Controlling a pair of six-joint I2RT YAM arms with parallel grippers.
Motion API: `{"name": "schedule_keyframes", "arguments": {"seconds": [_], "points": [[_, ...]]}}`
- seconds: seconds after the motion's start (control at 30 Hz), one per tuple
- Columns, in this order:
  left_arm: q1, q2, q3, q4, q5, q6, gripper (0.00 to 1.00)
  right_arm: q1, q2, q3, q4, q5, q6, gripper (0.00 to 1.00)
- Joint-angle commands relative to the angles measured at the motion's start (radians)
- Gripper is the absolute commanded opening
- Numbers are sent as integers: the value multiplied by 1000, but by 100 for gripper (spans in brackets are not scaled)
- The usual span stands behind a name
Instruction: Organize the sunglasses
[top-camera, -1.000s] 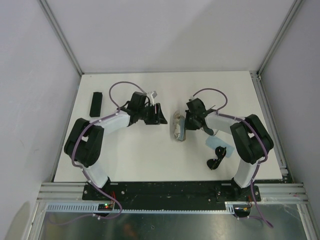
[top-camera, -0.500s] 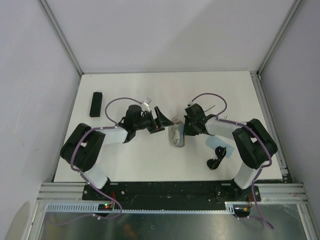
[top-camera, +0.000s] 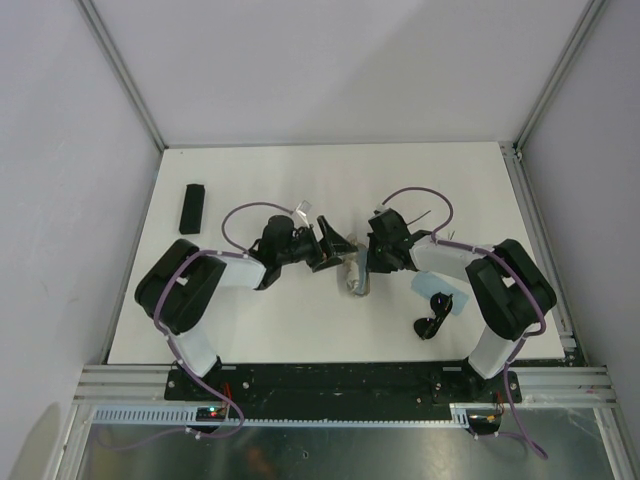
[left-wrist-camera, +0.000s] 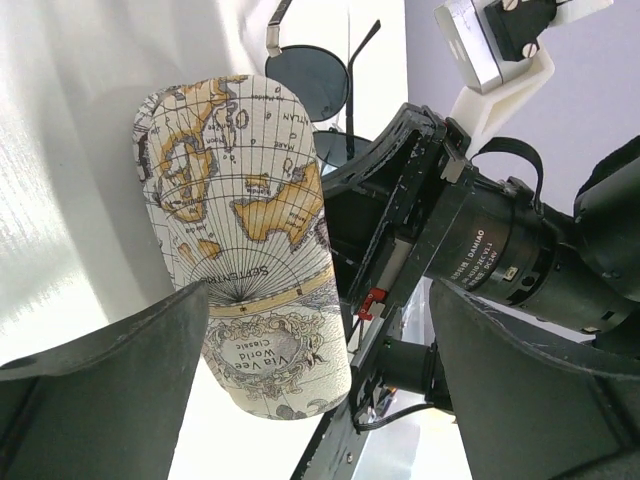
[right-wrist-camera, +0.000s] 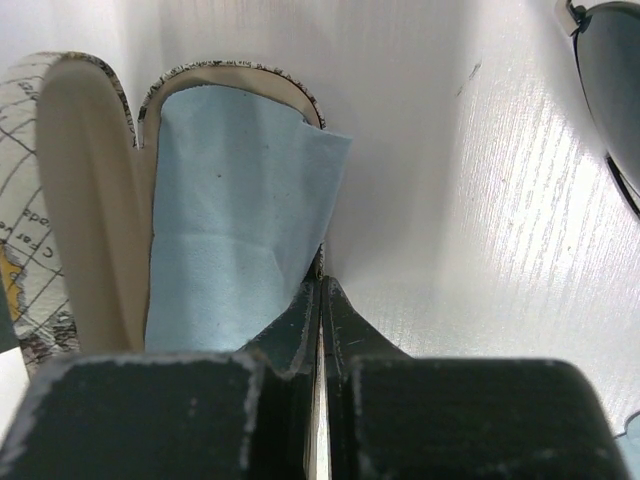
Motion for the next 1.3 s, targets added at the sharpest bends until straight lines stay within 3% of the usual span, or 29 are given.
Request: {"name": "schedule_keyframes", "arguments": {"seconds": [0.0, 0.7, 1.0, 1.27], "points": [[-3, 1, -20, 42, -46, -20, 95, 8, -43, 8, 37, -3, 19, 0], [-11, 114, 38, 37, 0, -29, 80, -1, -47, 9, 36, -3, 6, 0], [-13, 120, 47, 37, 6, -22, 55, -1, -48, 8, 36, -4, 4, 0], [4, 83, 17, 37, 10, 4, 47, -22, -111, 10, 0, -8, -3, 21]]}}
